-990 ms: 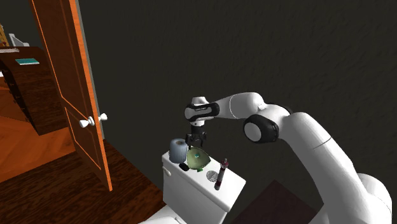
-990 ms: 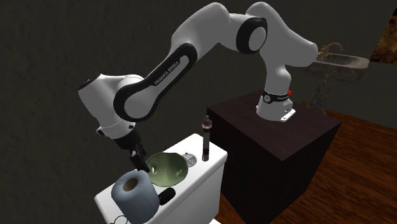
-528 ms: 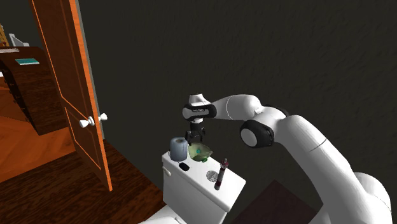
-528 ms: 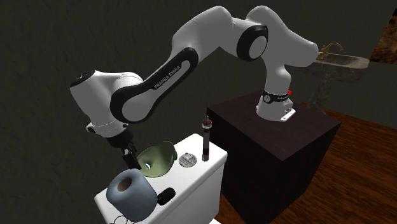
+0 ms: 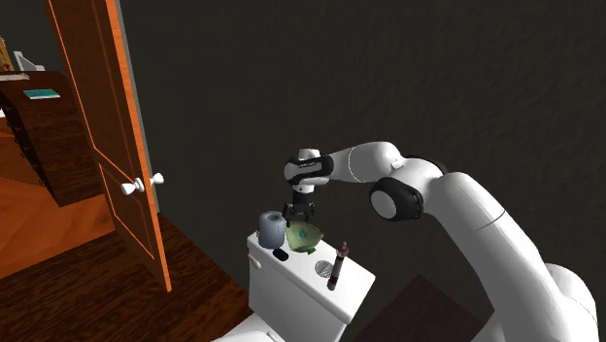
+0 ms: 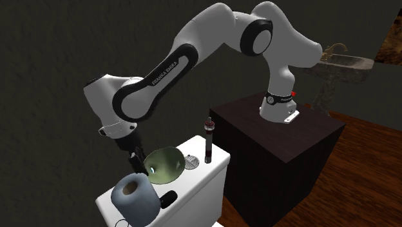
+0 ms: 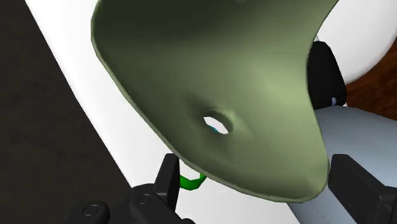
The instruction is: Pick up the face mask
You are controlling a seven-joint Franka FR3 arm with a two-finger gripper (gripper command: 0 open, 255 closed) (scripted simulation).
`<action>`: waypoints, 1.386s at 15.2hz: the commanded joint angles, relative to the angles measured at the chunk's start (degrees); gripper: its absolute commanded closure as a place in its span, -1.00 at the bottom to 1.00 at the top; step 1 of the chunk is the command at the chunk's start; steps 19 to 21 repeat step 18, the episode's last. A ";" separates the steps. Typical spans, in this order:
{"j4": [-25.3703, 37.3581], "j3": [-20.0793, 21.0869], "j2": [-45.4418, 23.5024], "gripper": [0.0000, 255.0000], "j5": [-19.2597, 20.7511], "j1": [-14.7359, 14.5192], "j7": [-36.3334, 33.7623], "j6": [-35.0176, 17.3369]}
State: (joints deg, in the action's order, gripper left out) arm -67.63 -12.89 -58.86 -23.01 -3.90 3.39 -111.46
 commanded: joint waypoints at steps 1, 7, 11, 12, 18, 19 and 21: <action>7.52 -4.19 -8.42 1.00 8.97 -2.75 -0.46 4.09; 5.40 -7.56 -5.19 1.00 6.65 -4.98 0.83 6.07; 4.38 -7.96 -2.92 1.00 6.96 -5.34 0.92 7.36; 4.18 -8.06 -2.38 1.00 7.04 -5.42 0.94 7.71; 3.57 -8.45 -0.25 1.00 7.40 -5.72 0.97 9.25; 3.57 -8.45 -0.25 1.00 7.40 -5.72 0.97 9.25; 3.57 -8.45 -0.25 1.00 7.40 -5.72 0.97 9.25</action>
